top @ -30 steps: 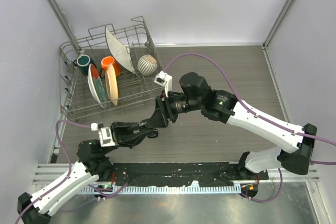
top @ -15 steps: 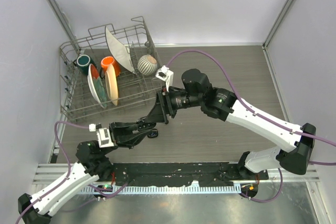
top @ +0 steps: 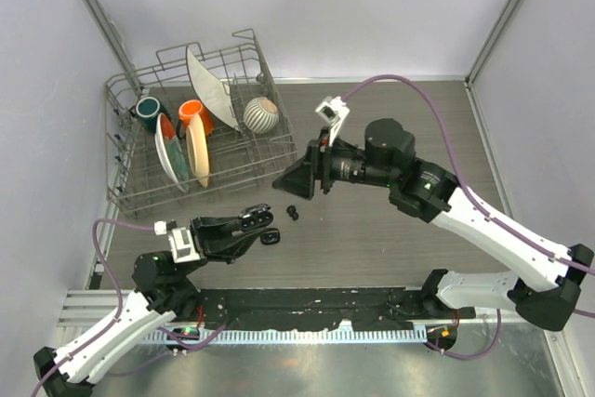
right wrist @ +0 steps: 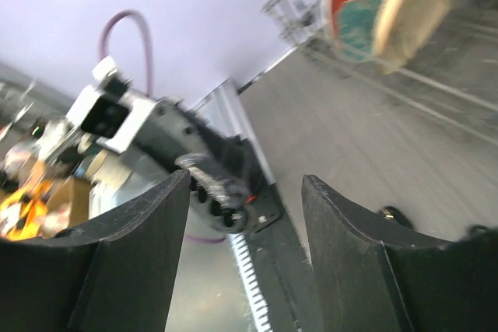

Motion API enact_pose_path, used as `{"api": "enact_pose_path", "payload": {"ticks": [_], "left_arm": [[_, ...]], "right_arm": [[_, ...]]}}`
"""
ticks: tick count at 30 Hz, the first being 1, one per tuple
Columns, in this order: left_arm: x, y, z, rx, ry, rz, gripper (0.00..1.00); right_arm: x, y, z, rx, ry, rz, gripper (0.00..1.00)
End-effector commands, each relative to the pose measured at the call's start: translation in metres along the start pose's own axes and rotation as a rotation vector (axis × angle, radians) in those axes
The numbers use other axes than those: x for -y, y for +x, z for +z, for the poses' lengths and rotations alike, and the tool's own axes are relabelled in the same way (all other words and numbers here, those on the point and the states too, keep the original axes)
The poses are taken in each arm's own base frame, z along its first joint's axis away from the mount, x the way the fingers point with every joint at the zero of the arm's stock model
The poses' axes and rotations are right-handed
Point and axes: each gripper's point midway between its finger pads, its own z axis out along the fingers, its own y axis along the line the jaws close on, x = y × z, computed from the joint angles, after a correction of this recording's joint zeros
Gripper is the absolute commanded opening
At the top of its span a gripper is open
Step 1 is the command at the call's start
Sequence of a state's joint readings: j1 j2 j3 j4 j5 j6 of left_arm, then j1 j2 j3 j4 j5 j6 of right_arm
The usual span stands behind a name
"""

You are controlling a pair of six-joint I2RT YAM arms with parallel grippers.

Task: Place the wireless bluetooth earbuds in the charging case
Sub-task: Open the charging case, then pick up the earbud from the center of the board.

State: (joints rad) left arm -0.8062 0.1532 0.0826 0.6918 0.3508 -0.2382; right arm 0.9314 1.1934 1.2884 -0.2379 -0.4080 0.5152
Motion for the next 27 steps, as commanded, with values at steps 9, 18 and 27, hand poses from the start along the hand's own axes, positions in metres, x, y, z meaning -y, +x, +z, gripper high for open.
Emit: {"api": "enact_pose_path", "payload": {"ticks": [9,18,27], "left_arm": [[0.004,-0.021,-0.002,0.051,0.005,0.028,0.0],[0.003,-0.023,-0.004,0.058,-0.008,0.032,0.0],[0.002,-0.024,-0.004,0.061,-0.013,0.024,0.0]], "right_arm": [[0.178,0.088,-0.038,-0.103,0.628,0.154,0.55],[0.233,0.158,-0.007,-0.175,0.69,0.272,0.48],[0.262,0.17,0.036,-0.185,0.666,0.296,0.43]]}}
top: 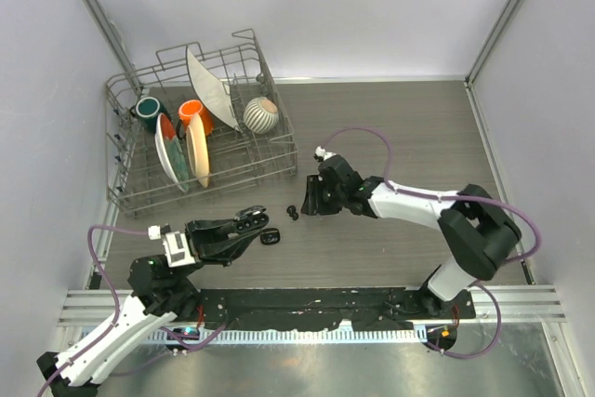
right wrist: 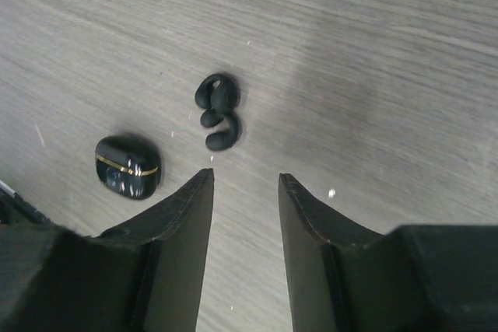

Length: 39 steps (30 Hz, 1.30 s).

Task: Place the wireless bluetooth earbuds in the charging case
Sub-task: Pick up the earbud from the center of the board.

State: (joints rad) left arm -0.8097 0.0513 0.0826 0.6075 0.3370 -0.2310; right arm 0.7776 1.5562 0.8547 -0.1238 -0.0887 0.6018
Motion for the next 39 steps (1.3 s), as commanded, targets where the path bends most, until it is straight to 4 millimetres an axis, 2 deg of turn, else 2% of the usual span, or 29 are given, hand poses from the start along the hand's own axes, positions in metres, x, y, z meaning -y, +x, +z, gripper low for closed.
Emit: {"api": "enact_pose_path", "payload": {"ticks": [1,4,9,13,26,39], "left_arm": [[0.0,-0.017,0.003,0.044,-0.004,0.013,0.0],[-0.001,-0.018,0.003,0.043,-0.01,0.012,0.0],[-0.002,-0.016,0.002,0.04,-0.016,0.012,0.0],[-0.002,-0.016,0.003,0.039,-0.016,0.007,0.0],[-0.003,-0.016,0.003,0.038,-0.026,0.0,0.0],[-0.003,-0.014,0.002,0.033,-0.025,-0.007,0.0]], "right_arm": [[-0.026,-0.031,0.018,0.08,-0.071,0.007,0.43],[-0.03,-0.033,0.024,0.083,-0.092,0.011,0.41],[-0.023,-0.021,0.035,0.054,-0.087,0.029,0.39],[-0.021,-0.018,0.041,0.046,-0.083,0.03,0.35],[-0.017,0.002,0.048,-0.012,-0.1,0.042,0.27],[-0.017,0.014,0.054,-0.05,-0.094,0.032,0.26]]}}
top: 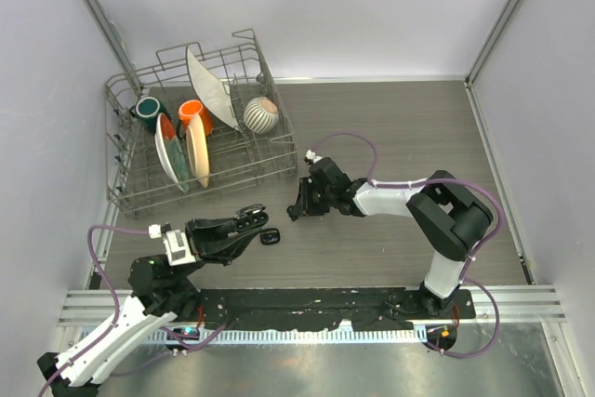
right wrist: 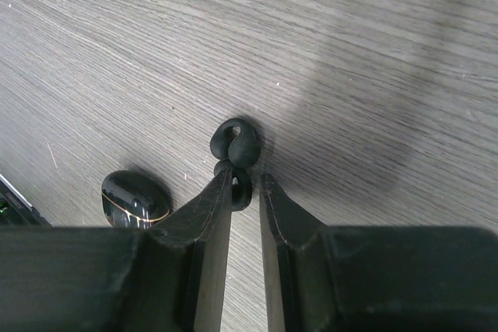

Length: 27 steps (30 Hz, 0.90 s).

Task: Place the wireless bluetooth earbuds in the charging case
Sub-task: Pick up the earbud from the center of the board.

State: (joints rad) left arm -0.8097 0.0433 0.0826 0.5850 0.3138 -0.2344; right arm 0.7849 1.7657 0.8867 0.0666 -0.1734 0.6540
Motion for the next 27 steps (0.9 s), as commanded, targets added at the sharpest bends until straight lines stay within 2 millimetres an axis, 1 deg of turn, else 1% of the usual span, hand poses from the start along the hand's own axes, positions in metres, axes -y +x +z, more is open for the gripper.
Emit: {"api": "enact_pose_path", "payload": {"ticks": [1,6,7,12,13,15,19,20,22,26,27], "left_arm": [[0.002,-0.017,0.003,0.044,0.001,0.002,0.0],[0.001,-0.016,0.003,0.041,-0.004,-0.001,0.0],[0.001,-0.016,0.003,0.04,-0.003,-0.002,0.0],[0.001,-0.016,0.003,0.041,-0.002,-0.002,0.0],[0.001,-0.016,0.003,0.04,-0.003,-0.004,0.0],[0.002,-0.016,0.003,0.042,0.001,-0.003,0.0],[0.001,-0.016,0.003,0.044,-0.002,-0.005,0.0],[0.001,-0.016,0.003,0.043,-0.002,-0.005,0.0],[0.001,-0.016,0.003,0.043,-0.002,-0.006,0.0],[0.0,-0.015,0.003,0.041,-0.007,-0.007,0.0],[0.0,-0.015,0.002,0.041,-0.008,-0.006,0.0]], "right_arm": [[-0.006,0.004,0.004,-0.007,-0.016,-0.013,0.26],[-0.008,0.006,0.004,-0.012,-0.022,-0.013,0.25],[-0.008,0.006,0.004,-0.012,-0.024,-0.014,0.23],[-0.01,0.009,0.005,-0.019,-0.032,-0.012,0.21],[-0.011,0.009,0.005,-0.023,-0.037,-0.012,0.18],[-0.012,0.01,0.005,-0.027,-0.039,-0.014,0.16],[-0.016,0.012,0.005,-0.038,-0.064,-0.018,0.04],[-0.018,0.01,0.003,-0.034,-0.073,-0.024,0.01],[-0.023,0.009,0.001,-0.03,-0.087,-0.035,0.01],[-0.04,0.005,-0.011,-0.025,-0.152,-0.06,0.01],[-0.047,0.001,-0.019,-0.009,-0.178,-0.078,0.01]]}}
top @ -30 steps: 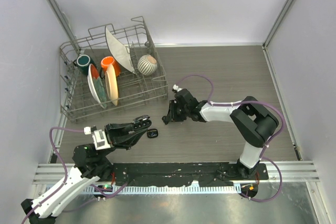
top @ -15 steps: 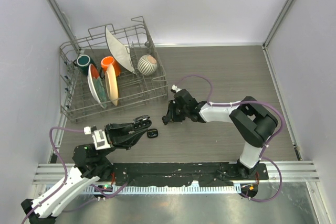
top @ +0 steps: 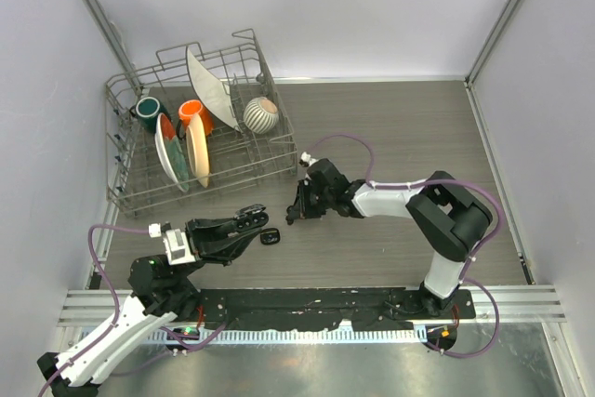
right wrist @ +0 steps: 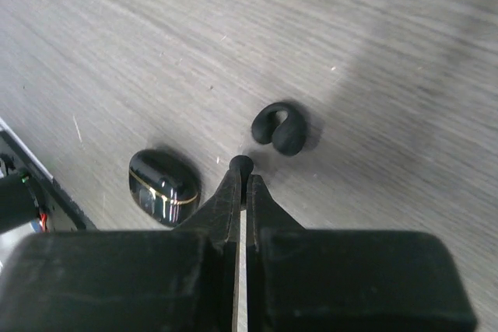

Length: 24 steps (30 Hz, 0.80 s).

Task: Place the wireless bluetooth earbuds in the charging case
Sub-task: Pick up the earbud from the center of the board.

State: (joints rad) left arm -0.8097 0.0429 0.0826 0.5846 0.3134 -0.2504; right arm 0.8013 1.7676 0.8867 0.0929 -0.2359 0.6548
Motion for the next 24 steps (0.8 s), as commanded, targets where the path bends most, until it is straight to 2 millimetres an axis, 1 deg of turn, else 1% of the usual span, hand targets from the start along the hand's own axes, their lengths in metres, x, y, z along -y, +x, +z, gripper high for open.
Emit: {"api": "enact_pose_path", "payload": {"ticks": [1,2,3,5,6,8,9,10,11,12,13,14,15,16,17,18,19,20,21,22,23,24], "left_arm": [[0.0,-0.015,0.003,0.039,-0.008,0.009,0.0],[0.0,-0.014,0.003,0.038,-0.007,0.008,0.0],[-0.002,-0.014,0.003,0.037,-0.016,0.009,0.0],[-0.004,-0.013,0.003,0.032,-0.029,0.005,0.0],[-0.008,-0.01,0.002,0.018,-0.049,0.001,0.0],[-0.01,-0.008,0.002,0.006,-0.064,0.0,0.0],[-0.011,-0.007,0.002,0.001,-0.068,-0.002,0.0],[-0.012,-0.006,0.002,0.0,-0.071,-0.003,0.0],[-0.012,-0.007,0.002,0.002,-0.074,-0.003,0.0],[-0.011,-0.007,0.002,0.003,-0.071,-0.002,0.0],[-0.012,-0.008,0.002,0.005,-0.072,0.001,0.0],[-0.012,-0.007,0.002,-0.001,-0.073,0.002,0.0],[-0.012,-0.009,0.002,0.002,-0.074,0.005,0.0],[-0.012,-0.008,0.002,-0.004,-0.075,0.004,0.0],[-0.014,-0.006,0.002,-0.013,-0.081,0.003,0.0],[-0.014,-0.006,0.002,-0.018,-0.082,0.002,0.0],[-0.012,-0.004,0.002,-0.026,-0.072,0.002,0.0],[-0.011,-0.004,0.003,-0.029,-0.064,0.002,0.0],[-0.01,-0.003,0.003,-0.033,-0.059,0.001,0.0],[-0.008,-0.003,0.004,-0.033,-0.05,0.0,0.0],[-0.008,-0.003,0.004,-0.035,-0.048,0.0,0.0],[-0.008,-0.002,0.004,-0.039,-0.048,-0.003,0.0]], "right_arm": [[-0.038,-0.009,-0.022,0.028,-0.124,-0.079,0.01],[-0.042,-0.009,-0.027,0.024,-0.139,-0.091,0.01],[-0.053,-0.015,-0.038,0.049,-0.17,-0.124,0.01],[-0.061,-0.018,-0.051,0.059,-0.195,-0.152,0.01],[-0.071,-0.024,-0.065,0.086,-0.225,-0.19,0.01],[-0.077,-0.027,-0.08,0.106,-0.239,-0.223,0.01],[-0.087,-0.035,-0.096,0.147,-0.264,-0.268,0.01],[-0.088,-0.033,-0.104,0.143,-0.266,-0.289,0.01],[-0.096,-0.037,-0.113,0.158,-0.283,-0.317,0.01],[-0.105,-0.043,-0.132,0.199,-0.306,-0.379,0.01],[-0.105,-0.042,-0.139,0.196,-0.303,-0.401,0.01],[-0.114,-0.049,-0.151,0.225,-0.319,-0.436,0.01],[-0.115,-0.048,-0.159,0.228,-0.317,-0.471,0.01],[-0.122,-0.053,-0.175,0.273,-0.335,-0.545,0.01],[-0.128,-0.058,-0.186,0.305,-0.348,-0.591,0.01],[-0.128,-0.057,-0.193,0.304,-0.344,-0.621,0.01],[-0.134,-0.062,-0.207,0.338,-0.35,-0.677,0.01],[-0.146,-0.068,-0.221,0.366,-0.373,-0.711,0.01],[-0.147,-0.065,-0.227,0.341,-0.376,-0.73,0.01],[-0.164,-0.068,-0.243,0.351,-0.424,-0.781,0.01],[-0.169,-0.068,-0.25,0.346,-0.442,-0.8,0.01],[-0.171,-0.062,-0.255,0.314,-0.457,-0.815,0.01]]}}
